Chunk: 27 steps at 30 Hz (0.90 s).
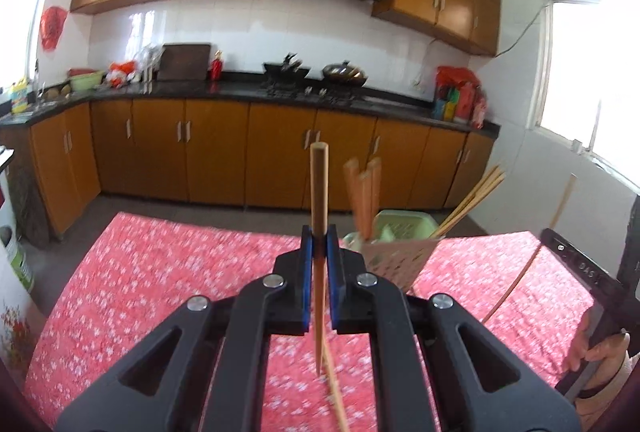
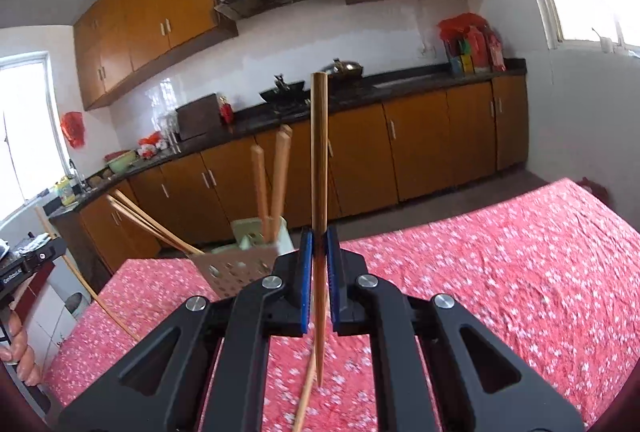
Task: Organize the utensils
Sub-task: 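Lift both held chopsticks upright and carry them above the grey holder, then open both grippers to drop the chopsticks into the holder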
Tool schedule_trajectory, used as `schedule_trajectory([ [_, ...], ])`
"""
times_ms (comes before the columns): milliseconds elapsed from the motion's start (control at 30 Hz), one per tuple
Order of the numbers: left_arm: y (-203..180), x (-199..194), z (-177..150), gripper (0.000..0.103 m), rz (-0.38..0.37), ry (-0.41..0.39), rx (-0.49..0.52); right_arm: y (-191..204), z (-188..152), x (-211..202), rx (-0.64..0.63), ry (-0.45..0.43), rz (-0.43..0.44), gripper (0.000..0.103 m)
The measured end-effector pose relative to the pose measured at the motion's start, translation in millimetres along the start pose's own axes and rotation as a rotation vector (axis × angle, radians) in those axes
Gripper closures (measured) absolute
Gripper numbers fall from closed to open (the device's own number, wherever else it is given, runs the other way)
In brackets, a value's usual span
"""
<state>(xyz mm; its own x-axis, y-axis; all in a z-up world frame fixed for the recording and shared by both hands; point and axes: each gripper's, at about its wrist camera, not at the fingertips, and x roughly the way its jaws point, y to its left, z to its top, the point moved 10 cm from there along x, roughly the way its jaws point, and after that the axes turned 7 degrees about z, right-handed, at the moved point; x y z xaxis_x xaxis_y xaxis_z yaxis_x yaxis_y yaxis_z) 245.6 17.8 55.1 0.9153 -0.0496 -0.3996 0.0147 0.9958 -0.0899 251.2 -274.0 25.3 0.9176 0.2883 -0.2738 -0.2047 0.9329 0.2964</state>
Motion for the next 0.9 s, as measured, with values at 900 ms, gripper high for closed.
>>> schedule_trajectory([
  [900,-67,94,105,0.095,-0.017,-0.165,-0.089,48,72,90,-0.042,-0.189,0.045,0.095],
])
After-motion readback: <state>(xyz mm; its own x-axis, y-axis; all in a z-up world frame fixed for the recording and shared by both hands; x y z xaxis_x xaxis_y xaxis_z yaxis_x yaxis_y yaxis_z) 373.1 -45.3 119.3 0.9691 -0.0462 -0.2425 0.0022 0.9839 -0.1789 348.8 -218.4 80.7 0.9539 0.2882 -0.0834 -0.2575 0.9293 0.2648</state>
